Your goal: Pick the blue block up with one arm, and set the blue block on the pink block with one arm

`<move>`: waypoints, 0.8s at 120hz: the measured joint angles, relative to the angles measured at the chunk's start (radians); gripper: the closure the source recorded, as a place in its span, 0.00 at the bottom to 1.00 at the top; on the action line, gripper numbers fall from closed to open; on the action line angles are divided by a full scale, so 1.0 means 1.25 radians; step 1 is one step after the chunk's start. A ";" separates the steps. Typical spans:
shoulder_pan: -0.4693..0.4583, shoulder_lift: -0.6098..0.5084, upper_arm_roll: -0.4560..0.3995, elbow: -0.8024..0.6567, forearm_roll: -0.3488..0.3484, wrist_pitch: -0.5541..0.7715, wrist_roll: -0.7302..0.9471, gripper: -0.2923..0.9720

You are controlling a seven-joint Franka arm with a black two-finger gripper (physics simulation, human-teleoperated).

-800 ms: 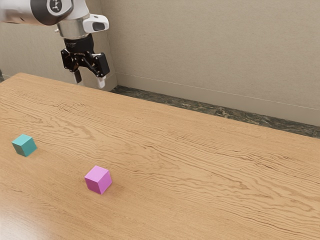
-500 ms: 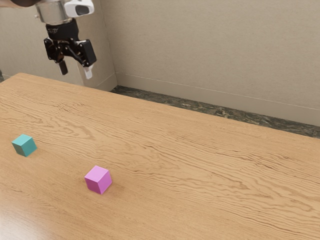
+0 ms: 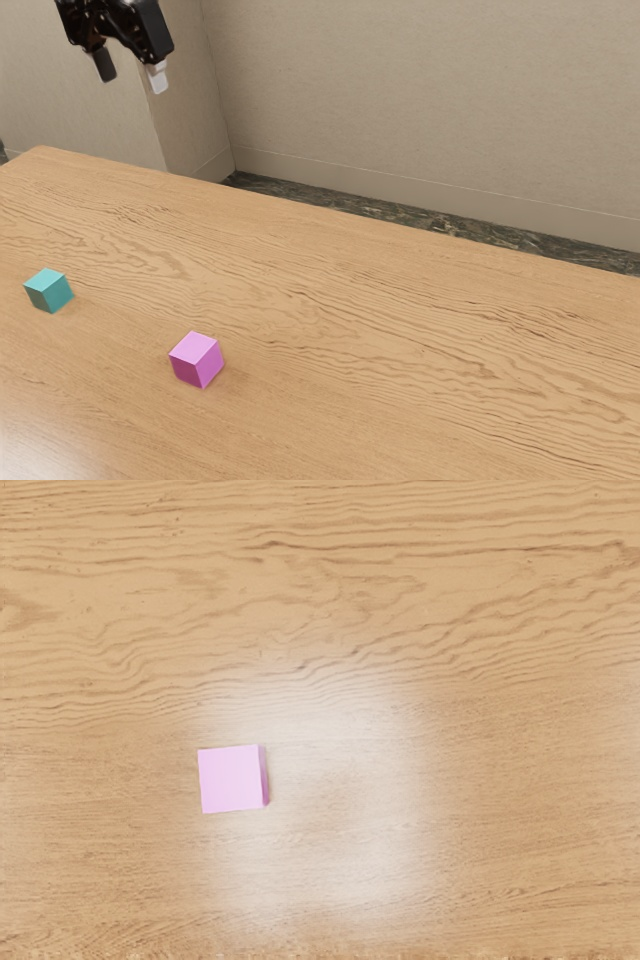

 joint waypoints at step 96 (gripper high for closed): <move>0.121 0.252 0.113 -0.326 0.044 0.444 0.110 0.23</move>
